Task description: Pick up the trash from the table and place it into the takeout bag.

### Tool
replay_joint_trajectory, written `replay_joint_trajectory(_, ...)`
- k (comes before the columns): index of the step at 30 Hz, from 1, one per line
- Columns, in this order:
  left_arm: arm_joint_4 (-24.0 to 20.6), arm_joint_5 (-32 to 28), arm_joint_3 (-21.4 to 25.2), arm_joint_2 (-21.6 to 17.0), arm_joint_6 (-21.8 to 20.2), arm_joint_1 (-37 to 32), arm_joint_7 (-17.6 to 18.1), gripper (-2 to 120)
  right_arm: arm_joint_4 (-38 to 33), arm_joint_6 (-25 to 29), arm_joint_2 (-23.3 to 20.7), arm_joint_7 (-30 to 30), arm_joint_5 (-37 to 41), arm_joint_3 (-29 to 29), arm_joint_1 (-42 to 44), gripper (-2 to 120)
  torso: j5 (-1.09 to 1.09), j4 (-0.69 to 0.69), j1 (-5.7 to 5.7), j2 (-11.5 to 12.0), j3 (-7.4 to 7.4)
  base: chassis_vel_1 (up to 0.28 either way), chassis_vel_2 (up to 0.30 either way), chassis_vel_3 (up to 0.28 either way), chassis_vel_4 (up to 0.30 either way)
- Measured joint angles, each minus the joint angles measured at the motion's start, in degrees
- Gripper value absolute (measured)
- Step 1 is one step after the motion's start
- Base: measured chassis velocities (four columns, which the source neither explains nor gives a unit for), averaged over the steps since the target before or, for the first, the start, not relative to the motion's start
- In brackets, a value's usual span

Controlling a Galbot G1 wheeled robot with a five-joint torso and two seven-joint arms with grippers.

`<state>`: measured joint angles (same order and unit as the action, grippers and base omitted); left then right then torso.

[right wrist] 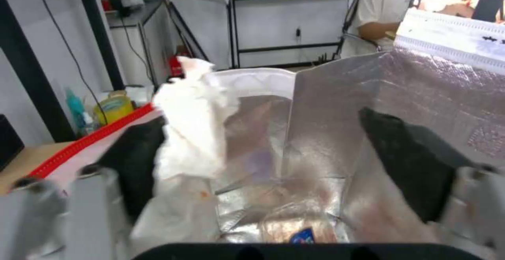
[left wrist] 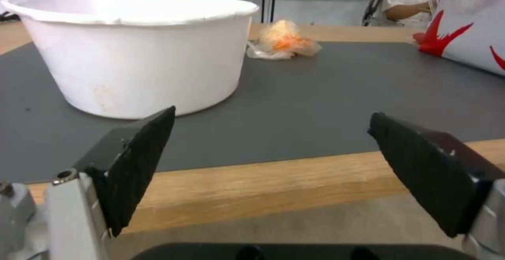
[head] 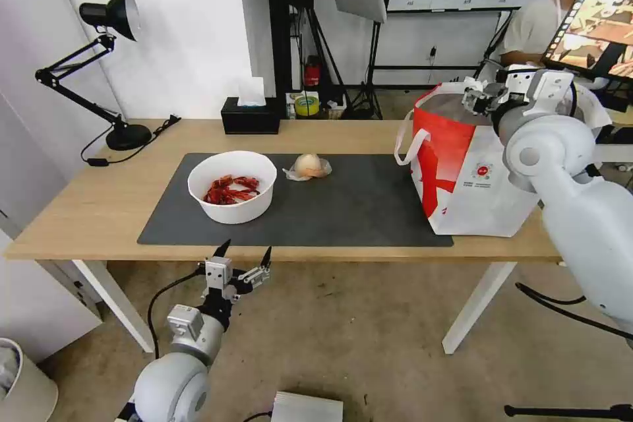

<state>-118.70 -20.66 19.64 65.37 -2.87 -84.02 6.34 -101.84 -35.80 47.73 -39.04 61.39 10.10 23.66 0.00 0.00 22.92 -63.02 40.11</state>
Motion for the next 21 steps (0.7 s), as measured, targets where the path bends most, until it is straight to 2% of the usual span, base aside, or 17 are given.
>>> replay_joint_trajectory(1, -0.11, 0.01, 0.02, -0.07, 0.00, -0.06, 0.00, 100, -0.12, 0.01, -0.07, 0.02, -0.01, 0.00, 0.04, 95, 0.00, 0.00, 0.00, 0.00, 0.00, 0.000, 0.000, 0.000, 0.000)
replay_joint_trajectory(3, -0.22, 0.01, 0.07, -0.16, -0.01, -0.11, 0.00, 100, -0.21, 0.02, -0.16, 0.03, -0.02, 0.01, 0.06, 98, 0.00, 0.00, 0.00, 0.00, 0.00, 0.000, 0.000, 0.000, 0.000)
replay_joint_trajectory(21, -0.69, 0.25, 0.31, 0.02, -0.02, -0.64, 0.02, 100, -1.02, 0.70, -0.96, 1.35, -0.80, 0.34, 0.45, 100, 0.00, 0.00, 0.00, 0.00, 0.00, 0.000, 0.000, 0.000, 0.000)
